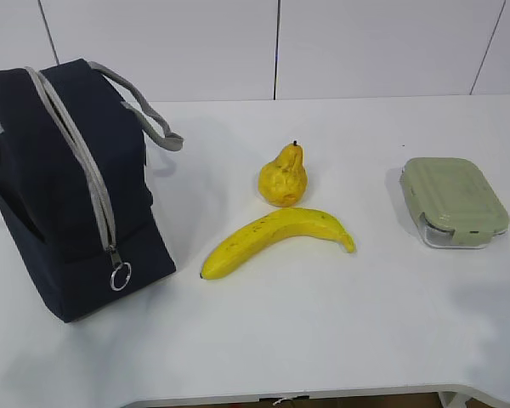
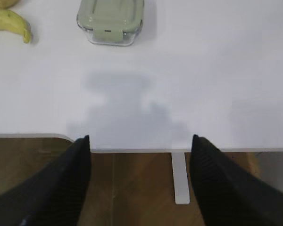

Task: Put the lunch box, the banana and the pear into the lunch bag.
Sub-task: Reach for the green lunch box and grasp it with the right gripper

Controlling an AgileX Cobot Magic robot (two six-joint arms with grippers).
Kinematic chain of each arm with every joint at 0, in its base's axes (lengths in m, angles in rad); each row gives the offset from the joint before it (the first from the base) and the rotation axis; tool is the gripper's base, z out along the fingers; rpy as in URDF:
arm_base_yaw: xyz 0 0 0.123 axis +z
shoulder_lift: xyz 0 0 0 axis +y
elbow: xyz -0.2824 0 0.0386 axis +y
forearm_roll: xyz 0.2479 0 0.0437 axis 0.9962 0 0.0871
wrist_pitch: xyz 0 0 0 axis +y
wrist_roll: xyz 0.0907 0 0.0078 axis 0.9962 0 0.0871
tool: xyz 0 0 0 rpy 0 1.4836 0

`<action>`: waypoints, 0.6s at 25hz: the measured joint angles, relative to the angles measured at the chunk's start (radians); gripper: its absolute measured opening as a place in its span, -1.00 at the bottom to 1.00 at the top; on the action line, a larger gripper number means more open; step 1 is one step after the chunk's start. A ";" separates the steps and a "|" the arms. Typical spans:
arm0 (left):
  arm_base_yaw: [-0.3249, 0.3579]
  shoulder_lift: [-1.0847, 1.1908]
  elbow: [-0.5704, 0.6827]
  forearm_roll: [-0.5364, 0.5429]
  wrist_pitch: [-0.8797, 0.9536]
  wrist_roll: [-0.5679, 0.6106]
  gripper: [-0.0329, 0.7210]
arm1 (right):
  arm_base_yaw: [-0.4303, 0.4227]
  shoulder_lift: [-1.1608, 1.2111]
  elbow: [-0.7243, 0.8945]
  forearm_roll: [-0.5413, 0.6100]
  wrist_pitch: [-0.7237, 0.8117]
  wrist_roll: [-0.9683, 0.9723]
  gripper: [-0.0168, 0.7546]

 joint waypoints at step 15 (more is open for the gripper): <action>0.000 0.000 0.000 0.000 0.000 0.000 -0.10 | 0.000 0.586 -0.326 0.022 -0.062 0.017 0.46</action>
